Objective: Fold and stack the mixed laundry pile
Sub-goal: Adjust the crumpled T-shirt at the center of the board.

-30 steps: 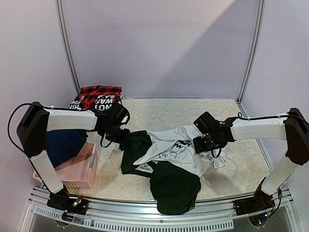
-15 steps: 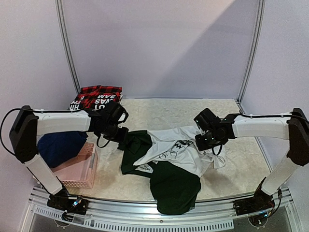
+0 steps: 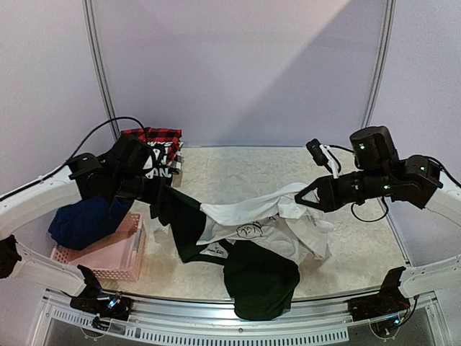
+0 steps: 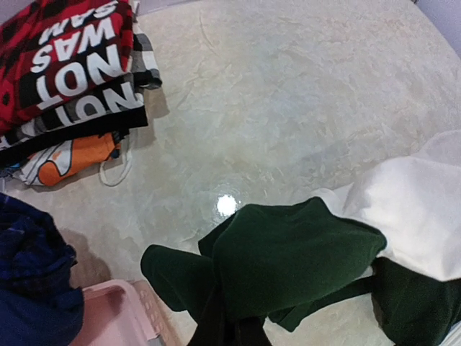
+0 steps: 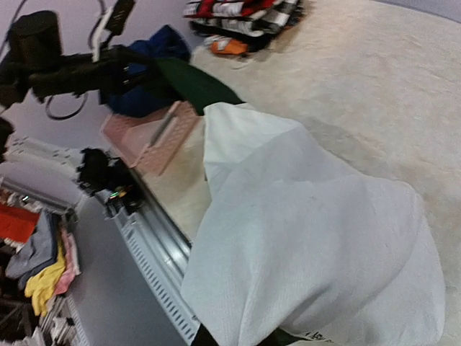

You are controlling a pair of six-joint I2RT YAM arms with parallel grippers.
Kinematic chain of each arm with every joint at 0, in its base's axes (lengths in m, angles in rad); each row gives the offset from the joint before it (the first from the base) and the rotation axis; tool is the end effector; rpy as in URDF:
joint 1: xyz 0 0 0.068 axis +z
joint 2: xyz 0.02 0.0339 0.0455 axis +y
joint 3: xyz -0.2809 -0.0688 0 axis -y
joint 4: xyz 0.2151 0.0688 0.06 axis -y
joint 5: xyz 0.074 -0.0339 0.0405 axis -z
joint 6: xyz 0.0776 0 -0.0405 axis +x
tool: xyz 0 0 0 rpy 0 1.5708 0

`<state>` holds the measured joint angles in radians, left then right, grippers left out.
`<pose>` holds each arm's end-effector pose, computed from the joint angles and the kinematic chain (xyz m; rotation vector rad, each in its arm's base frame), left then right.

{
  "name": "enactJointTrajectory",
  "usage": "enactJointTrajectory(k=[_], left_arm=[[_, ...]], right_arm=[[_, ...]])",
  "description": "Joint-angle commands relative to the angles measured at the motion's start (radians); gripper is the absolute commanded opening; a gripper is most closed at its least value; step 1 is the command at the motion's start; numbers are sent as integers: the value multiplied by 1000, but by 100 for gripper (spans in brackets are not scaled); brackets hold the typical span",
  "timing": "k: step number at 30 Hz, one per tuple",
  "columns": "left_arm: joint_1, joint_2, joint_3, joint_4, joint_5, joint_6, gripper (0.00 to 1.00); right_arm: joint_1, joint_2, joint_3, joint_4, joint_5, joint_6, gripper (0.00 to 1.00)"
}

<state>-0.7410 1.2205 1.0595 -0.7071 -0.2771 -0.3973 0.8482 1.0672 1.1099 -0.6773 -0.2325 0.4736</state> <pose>0.1926 -0.1474 0.2887 0.2896 2.3863 -0.1922 0.1302 0.1747 0.3400 -0.5774 2.2971 0.9517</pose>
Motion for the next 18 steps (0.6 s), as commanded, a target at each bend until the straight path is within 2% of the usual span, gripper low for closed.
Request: enactJointTrajectory(k=[1, 7, 13, 18], left_arm=[[-21, -75, 67, -184, -111, -7, 0], [-20, -29, 57, -196, -141, 13, 0], [-15, 98, 7, -92, -95, 25, 0], [-7, 196, -14, -26, -55, 28, 0]], right_arm=[[6, -70, -43, 85, -339, 0, 0], [-47, -40, -173, 177, -309, 23, 0], [-257, 67, -322, 280, -383, 29, 0], [-395, 255, -337, 330, -431, -7, 2]])
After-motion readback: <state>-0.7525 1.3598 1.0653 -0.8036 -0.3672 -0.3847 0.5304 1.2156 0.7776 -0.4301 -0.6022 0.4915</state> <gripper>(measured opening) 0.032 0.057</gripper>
